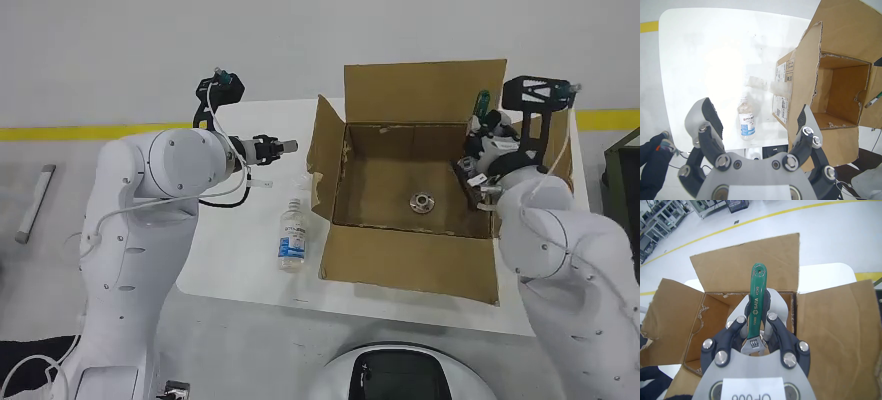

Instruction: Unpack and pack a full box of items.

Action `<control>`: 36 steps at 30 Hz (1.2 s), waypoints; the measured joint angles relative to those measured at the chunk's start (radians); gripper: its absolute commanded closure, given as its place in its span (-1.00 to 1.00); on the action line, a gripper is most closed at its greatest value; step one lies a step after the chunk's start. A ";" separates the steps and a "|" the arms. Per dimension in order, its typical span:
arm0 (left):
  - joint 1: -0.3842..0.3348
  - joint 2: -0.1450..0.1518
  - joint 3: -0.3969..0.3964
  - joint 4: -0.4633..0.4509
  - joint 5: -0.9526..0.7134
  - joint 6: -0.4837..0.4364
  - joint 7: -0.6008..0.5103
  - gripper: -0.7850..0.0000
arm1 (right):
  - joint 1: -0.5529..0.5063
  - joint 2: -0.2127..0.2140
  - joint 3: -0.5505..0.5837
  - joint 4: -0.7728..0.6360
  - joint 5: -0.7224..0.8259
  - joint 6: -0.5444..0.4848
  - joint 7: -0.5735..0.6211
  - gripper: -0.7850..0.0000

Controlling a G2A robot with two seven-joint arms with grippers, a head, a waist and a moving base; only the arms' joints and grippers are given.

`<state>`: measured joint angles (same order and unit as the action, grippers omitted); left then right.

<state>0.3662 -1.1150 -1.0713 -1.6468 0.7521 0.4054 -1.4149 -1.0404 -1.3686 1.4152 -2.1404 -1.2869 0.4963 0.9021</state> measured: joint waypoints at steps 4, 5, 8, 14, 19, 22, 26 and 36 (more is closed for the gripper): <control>0.000 0.000 0.000 0.000 0.000 0.000 0.000 -1.00 | -0.035 0.002 0.077 -0.076 0.030 0.012 -0.001 1.00; 0.000 0.000 0.000 0.000 0.000 0.000 0.000 -1.00 | -0.041 0.003 0.095 -0.091 0.031 0.012 0.000 1.00; 0.000 0.000 0.000 0.000 0.000 0.000 0.000 -1.00 | -0.061 0.007 0.152 -0.134 0.015 0.014 0.018 1.00; 0.000 0.000 0.000 0.000 0.000 0.000 0.000 -1.00 | -0.073 0.015 0.270 -0.195 -0.025 0.022 0.090 1.00; 0.000 0.000 0.000 0.000 0.000 0.000 0.000 -1.00 | -0.109 0.019 0.345 -0.210 -0.043 0.020 0.136 1.00; 0.000 0.000 0.000 0.000 0.000 0.000 0.000 -1.00 | -0.144 0.021 0.371 -0.210 -0.055 0.006 0.175 1.00; 0.000 0.000 0.000 0.000 0.000 0.000 0.000 -1.00 | -0.196 0.022 0.392 -0.210 -0.074 -0.002 0.224 1.00; 0.000 0.000 0.000 0.000 0.000 0.000 0.000 -1.00 | -0.321 0.024 0.441 -0.210 -0.117 -0.028 0.316 1.00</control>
<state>0.3662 -1.1150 -1.0713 -1.6468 0.7521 0.4054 -1.4149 -1.3611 -1.3446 1.8560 -2.3500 -1.4040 0.4683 1.2178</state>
